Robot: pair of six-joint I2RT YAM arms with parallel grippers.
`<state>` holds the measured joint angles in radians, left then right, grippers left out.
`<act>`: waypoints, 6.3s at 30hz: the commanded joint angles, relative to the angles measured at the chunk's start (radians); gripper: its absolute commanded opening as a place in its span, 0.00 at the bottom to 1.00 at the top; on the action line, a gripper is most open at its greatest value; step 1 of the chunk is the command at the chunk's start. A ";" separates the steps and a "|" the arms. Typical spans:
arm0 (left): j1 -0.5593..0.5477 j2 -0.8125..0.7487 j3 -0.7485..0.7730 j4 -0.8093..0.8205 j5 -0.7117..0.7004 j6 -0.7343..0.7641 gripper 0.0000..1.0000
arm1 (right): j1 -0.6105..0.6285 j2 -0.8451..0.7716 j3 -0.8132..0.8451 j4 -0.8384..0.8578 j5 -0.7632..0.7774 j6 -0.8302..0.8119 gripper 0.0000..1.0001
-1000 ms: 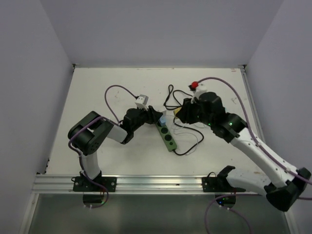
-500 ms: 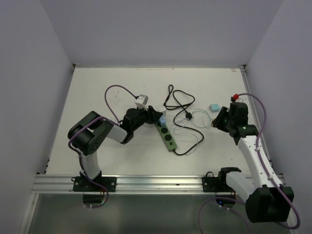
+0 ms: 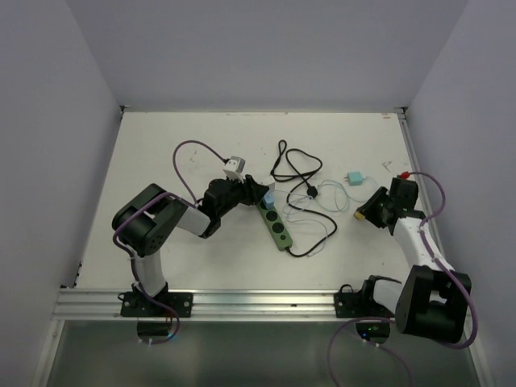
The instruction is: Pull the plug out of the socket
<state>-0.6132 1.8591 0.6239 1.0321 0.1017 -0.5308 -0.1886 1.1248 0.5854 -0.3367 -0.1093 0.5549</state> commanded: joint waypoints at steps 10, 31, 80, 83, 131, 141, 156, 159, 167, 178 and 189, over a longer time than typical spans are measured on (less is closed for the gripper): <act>0.003 0.069 -0.046 -0.260 0.003 0.018 0.49 | -0.072 0.069 -0.024 0.082 -0.055 0.033 0.36; 0.006 0.061 -0.029 -0.279 0.049 0.034 0.55 | -0.097 -0.055 0.020 -0.068 0.003 0.033 0.70; 0.021 -0.143 0.025 -0.446 -0.074 0.180 0.68 | 0.923 0.217 0.637 -0.034 0.458 -0.271 0.77; 0.023 -0.161 0.002 -0.402 -0.073 0.167 0.69 | 0.925 0.322 0.702 -0.055 0.450 -0.263 0.79; 0.035 -0.035 -0.078 -0.095 -0.034 -0.106 0.77 | 0.871 0.783 0.876 -0.084 0.194 -0.266 0.65; 0.035 -0.041 -0.081 -0.188 -0.097 -0.090 0.71 | 0.838 0.776 0.875 -0.081 0.117 -0.228 0.36; 0.035 0.034 -0.032 -0.290 -0.085 -0.101 0.62 | 0.792 0.745 0.864 -0.087 0.066 -0.199 0.15; 0.033 0.034 -0.044 -0.306 -0.085 -0.101 0.59 | 0.764 0.744 0.866 -0.085 0.042 -0.184 0.12; 0.035 0.078 -0.027 -0.337 -0.054 -0.098 0.45 | 0.727 0.721 0.852 -0.078 0.016 -0.158 0.07; 0.035 0.115 -0.003 -0.368 -0.048 -0.090 0.25 | 0.722 0.688 0.852 -0.116 0.088 -0.182 0.03; 0.033 0.153 0.027 -0.400 -0.063 -0.087 0.22 | 0.906 0.777 0.965 -0.249 0.374 -0.250 0.01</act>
<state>-0.5846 1.9282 0.6762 0.8936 0.1116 -0.6712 0.6456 1.9038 1.4559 -0.4850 0.1467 0.3553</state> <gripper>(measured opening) 0.327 0.604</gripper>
